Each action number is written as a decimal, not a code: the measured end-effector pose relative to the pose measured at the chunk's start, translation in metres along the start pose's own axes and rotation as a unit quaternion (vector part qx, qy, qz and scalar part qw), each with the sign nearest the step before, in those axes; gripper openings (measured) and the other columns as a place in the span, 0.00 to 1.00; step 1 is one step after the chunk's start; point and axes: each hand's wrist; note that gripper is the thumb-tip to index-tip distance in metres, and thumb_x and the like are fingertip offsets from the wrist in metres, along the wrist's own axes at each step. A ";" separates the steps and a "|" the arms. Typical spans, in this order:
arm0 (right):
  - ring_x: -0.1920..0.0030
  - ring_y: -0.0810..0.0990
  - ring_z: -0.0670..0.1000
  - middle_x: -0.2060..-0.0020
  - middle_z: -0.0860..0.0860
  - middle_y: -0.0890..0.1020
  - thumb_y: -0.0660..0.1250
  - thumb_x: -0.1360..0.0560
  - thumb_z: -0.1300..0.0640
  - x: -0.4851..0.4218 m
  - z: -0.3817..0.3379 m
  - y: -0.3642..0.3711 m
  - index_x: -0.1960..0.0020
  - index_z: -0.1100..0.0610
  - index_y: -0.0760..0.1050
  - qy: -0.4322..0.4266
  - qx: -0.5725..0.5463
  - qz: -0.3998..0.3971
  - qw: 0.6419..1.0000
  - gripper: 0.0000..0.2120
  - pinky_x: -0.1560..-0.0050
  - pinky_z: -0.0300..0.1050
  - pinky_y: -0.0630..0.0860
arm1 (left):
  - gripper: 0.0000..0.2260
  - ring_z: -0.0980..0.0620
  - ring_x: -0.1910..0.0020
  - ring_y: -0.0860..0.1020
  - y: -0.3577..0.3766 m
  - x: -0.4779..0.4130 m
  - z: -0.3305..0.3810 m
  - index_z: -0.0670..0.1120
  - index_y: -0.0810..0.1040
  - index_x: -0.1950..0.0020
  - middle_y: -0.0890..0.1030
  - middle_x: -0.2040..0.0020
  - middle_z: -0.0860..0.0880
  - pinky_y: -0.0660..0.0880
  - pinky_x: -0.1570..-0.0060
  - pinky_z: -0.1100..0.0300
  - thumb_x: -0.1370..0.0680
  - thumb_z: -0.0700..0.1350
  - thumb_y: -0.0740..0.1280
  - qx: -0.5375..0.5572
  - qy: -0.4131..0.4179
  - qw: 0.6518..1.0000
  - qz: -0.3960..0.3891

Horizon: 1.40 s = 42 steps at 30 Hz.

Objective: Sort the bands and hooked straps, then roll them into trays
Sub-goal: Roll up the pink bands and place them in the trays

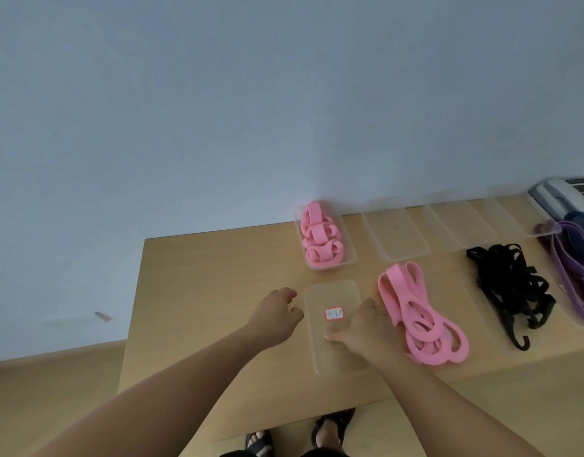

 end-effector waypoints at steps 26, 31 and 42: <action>0.81 0.70 0.45 0.81 0.47 0.74 0.67 0.22 0.54 -0.149 -0.069 -0.115 0.77 0.54 0.70 -0.193 -0.388 -0.066 0.899 0.24 0.78 0.34 0.66 | 0.14 0.47 0.70 0.75 -0.077 -0.104 0.085 0.34 0.75 0.53 0.80 0.64 0.44 0.70 0.66 0.59 0.19 0.42 0.56 0.211 -0.078 0.962 0.154; 0.72 0.75 0.47 0.76 0.46 0.77 0.66 0.24 0.49 -0.175 -0.076 -0.104 0.71 0.54 0.74 -0.199 -0.347 -0.077 0.913 0.18 0.65 0.44 0.70 | 0.11 0.49 0.67 0.73 -0.067 -0.125 0.083 0.41 0.73 0.52 0.79 0.62 0.46 0.69 0.67 0.59 0.17 0.45 0.56 0.183 -0.096 0.965 0.160; 0.57 0.80 0.55 0.58 0.49 0.79 0.64 0.29 0.30 -0.177 -0.069 -0.091 0.50 0.58 0.69 -0.112 -0.214 0.040 0.969 0.29 0.59 0.48 0.74 | 0.09 0.47 0.68 0.74 -0.052 -0.140 0.074 0.39 0.75 0.49 0.77 0.62 0.46 0.70 0.70 0.59 0.18 0.44 0.60 0.227 -0.156 0.951 0.139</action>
Point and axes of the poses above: each hand's wrist, its own x-axis away from the middle knuckle, its own y-axis out of the palm, z = x × y
